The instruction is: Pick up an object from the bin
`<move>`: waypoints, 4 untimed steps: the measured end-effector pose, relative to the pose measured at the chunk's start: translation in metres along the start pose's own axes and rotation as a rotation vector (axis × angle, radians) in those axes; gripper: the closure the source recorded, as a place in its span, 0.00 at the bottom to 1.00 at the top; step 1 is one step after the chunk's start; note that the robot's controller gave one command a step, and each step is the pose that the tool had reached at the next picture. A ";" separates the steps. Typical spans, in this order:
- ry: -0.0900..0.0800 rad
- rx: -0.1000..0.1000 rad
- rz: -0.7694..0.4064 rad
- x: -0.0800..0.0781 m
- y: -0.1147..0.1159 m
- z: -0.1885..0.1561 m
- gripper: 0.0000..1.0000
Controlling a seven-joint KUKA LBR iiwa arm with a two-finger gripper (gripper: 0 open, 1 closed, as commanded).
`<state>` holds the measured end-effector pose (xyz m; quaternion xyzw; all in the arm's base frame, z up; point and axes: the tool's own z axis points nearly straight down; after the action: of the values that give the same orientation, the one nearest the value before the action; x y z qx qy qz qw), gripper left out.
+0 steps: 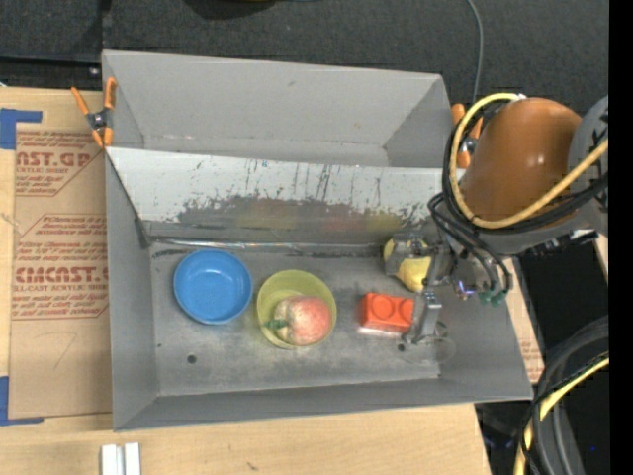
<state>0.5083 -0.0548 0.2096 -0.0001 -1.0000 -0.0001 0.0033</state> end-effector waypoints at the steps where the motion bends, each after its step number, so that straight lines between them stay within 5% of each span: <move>1: -0.008 0.001 -0.001 -0.002 0.000 -0.004 0.00; 2: -0.006 0.001 -0.089 -0.012 -0.050 0.142 0.00; 3: -0.011 0.000 0.032 -0.006 -0.047 0.050 0.00; 4: -0.006 0.000 -0.090 -0.012 -0.049 0.142 0.00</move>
Offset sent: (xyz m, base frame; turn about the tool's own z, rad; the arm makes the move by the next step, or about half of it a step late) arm 0.0097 -0.0502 -0.1396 -0.0915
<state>0.5198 -0.1039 0.0673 0.0448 -0.9990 -0.0003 0.0001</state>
